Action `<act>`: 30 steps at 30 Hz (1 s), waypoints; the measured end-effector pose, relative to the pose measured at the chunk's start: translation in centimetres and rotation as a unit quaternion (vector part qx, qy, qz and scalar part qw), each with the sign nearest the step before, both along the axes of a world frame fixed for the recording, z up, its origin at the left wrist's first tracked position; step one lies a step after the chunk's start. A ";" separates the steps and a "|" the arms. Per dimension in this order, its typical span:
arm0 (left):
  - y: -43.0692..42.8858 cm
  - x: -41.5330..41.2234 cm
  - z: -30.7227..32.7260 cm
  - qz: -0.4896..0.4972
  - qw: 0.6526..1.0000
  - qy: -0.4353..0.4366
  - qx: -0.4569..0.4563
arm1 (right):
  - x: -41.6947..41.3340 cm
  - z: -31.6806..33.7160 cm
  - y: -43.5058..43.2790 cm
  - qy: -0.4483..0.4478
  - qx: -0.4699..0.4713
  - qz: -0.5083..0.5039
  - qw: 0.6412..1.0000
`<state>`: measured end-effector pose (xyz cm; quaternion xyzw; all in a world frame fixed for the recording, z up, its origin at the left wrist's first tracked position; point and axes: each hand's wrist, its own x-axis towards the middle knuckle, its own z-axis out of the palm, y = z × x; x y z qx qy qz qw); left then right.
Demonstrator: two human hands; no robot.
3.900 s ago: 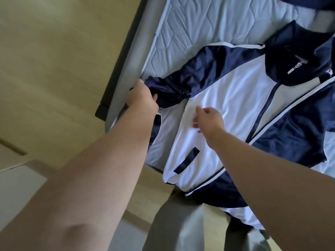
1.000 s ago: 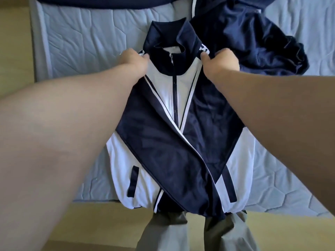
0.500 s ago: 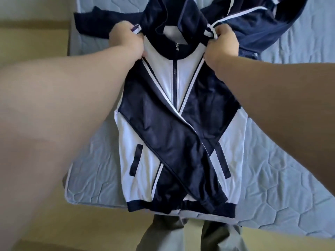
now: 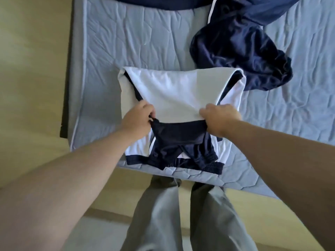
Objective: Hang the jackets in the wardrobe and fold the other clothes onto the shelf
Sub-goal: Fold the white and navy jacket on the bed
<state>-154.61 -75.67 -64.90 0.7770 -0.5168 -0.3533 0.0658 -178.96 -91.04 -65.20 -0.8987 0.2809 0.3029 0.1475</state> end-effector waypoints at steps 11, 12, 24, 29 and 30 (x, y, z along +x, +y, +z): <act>7.8 -4.5 -5.0 -0.140 0.973 -0.139 0.118 | -2.2 -5.1 10.6 0.058 -0.008 0.066 0.996; 8.0 -4.5 -5.3 -0.145 0.971 -0.151 0.116 | -2.2 -5.2 10.9 0.065 -0.009 0.062 0.996; 12.2 -0.9 -8.7 0.485 0.839 -0.030 0.247 | -5.9 -7.3 11.3 0.108 -0.004 -0.687 0.718; 13.7 0.1 -9.5 0.398 0.879 -0.002 0.263 | -7.9 -8.9 11.5 0.145 0.146 -0.703 0.681; 14.0 0.3 -9.6 0.384 0.883 -0.007 0.271 | -7.9 -8.8 11.8 0.146 0.147 -0.696 0.688</act>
